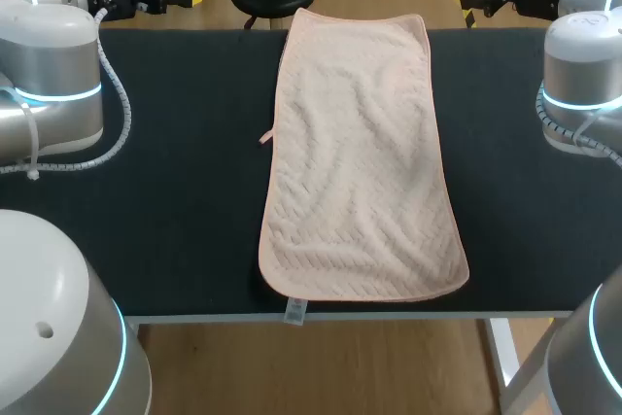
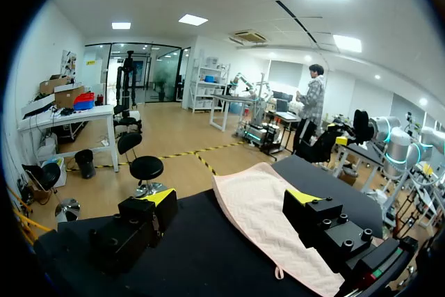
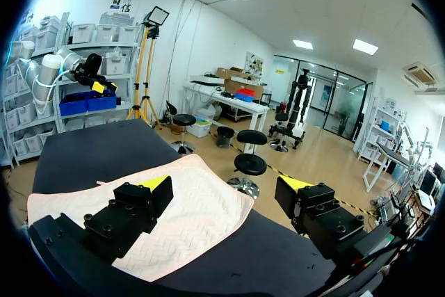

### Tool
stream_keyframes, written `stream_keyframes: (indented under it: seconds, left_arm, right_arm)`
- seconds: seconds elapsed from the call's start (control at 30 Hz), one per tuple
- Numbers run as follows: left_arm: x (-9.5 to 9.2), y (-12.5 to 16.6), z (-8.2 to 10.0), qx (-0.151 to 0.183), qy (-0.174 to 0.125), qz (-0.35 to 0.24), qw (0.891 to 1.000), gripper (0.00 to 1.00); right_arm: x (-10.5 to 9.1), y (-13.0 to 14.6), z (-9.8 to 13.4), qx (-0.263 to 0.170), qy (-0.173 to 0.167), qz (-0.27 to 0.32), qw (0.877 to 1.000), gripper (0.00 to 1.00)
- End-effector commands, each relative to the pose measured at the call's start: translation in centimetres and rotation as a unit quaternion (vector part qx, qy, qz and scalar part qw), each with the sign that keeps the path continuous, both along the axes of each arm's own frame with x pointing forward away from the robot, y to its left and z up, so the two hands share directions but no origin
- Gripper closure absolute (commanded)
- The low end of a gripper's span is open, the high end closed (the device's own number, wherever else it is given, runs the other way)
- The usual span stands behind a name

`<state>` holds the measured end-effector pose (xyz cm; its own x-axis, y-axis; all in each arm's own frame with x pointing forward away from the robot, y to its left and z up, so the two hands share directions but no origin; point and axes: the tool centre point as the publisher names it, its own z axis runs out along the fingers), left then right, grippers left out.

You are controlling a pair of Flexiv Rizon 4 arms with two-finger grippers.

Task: Fold the towel

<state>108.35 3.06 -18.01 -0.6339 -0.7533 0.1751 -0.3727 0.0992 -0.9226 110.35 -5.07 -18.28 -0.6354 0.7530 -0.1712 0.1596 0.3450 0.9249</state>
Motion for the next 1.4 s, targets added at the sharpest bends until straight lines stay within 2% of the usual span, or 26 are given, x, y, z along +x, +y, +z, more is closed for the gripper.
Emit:
stream_keyframes:
  seconds: [0.03,0.5,0.57,0.63,0.7,0.73,0.8,0.87,0.93,1.03,1.07,1.1,1.13,1.17,1.2,1.23,1.27,1.3,1.4]
  left_arm:
    - [0.0,0.0,-0.1,-0.001,-0.002,0.001,1.0,0.0]
    - [0.0,0.0,-0.1,-0.001,-0.002,0.001,1.0,0.0]
    - [0.0,-0.8,-0.3,0.053,0.008,-0.035,0.998,0.0]
    - [0.0,-1.7,-0.5,0.131,0.026,-0.06,0.989,0.0]
    - [-0.1,-2.5,-1.0,0.197,0.049,-0.082,0.976,0.0]
    - [-0.2,-2.9,-1.4,0.23,0.05,-0.093,0.968,0.0]
    - [-0.7,-3.8,-2.0,0.286,0.065,-0.13,0.947,0.0]
    - [-1.4,-4.8,-2.6,0.326,0.067,-0.164,0.928,0.0]
    - [-2.3,-5.8,-3.2,0.381,0.065,-0.2,0.9,0.0]
    - [-3.4,-7.4,-4.5,0.429,0.08,-0.247,0.865,0.0]
    - [-3.6,-7.7,-4.9,0.44,0.083,-0.256,0.857,0.0]
    - [-3.8,-8.1,-5.4,0.441,0.093,-0.268,0.852,0.0]
    - [-4.0,-8.4,-5.7,0.445,0.098,-0.276,0.846,0.0]
    - [-4.2,-8.7,-6.1,0.451,0.108,-0.278,0.841,0.0]
    - [-4.3,-8.9,-6.5,0.452,0.126,-0.282,0.837,0.0]
    - [-4.4,-9.1,-6.9,0.454,0.138,-0.29,0.831,0.0]
    - [-4.6,-9.3,-7.1,0.455,0.142,-0.299,0.827,0.0]
    - [-4.8,-9.4,-7.1,0.439,0.137,-0.306,0.834,0.0]
    - [-4.8,-9.4,-7.1,0.439,0.137,-0.306,0.834,0.0]
  right_arm:
    - [0.0,0.0,-0.1,0.001,-0.002,0.0,1.0,0.0]
    - [0.0,0.0,-0.1,0.001,-0.002,0.0,1.0,0.0]
    - [0.1,0.4,-0.2,-0.072,0.003,0.022,0.997,0.0]
    - [-0.2,0.8,-0.1,-0.158,-0.004,0.042,0.987,0.0]
    - [-0.5,1.2,-0.3,-0.237,0.004,0.064,0.969,0.0]
    - [-0.7,1.4,-0.5,-0.269,0.009,0.075,0.96,0.0]
    - [-1.2,1.7,-0.9,-0.345,0.01,0.104,0.933,0.0]
    - [-1.9,2.0,-1.6,-0.404,0.016,0.132,0.905,0.0]
    - [-2.5,2.2,-2.4,-0.452,0.025,0.161,0.877,0.0]
    - [-3.6,2.4,-3.8,-0.519,0.032,0.197,0.831,0.0]
    - [-3.9,2.5,-4.3,-0.529,0.038,0.218,0.819,0.0]
    - [-4.3,2.6,-4.9,-0.545,0.054,0.243,0.8,0.0]
    - [-4.8,2.6,-5.4,-0.568,0.051,0.259,0.78,0.0]
    - [-5.2,2.7,-5.8,-0.576,0.057,0.272,0.769,0.0]
    - [-5.6,2.8,-6.2,-0.578,0.061,0.289,0.76,0.0]
    - [-5.9,2.9,-6.4,-0.575,0.061,0.3,0.759,0.0]
    - [-6.1,2.9,-6.5,-0.563,0.056,0.301,0.767,0.0]
    - [-6.1,2.9,-6.5,-0.563,0.056,0.301,0.767,0.0]
    - [-6.1,2.9,-6.5,-0.563,0.056,0.301,0.767,0.0]
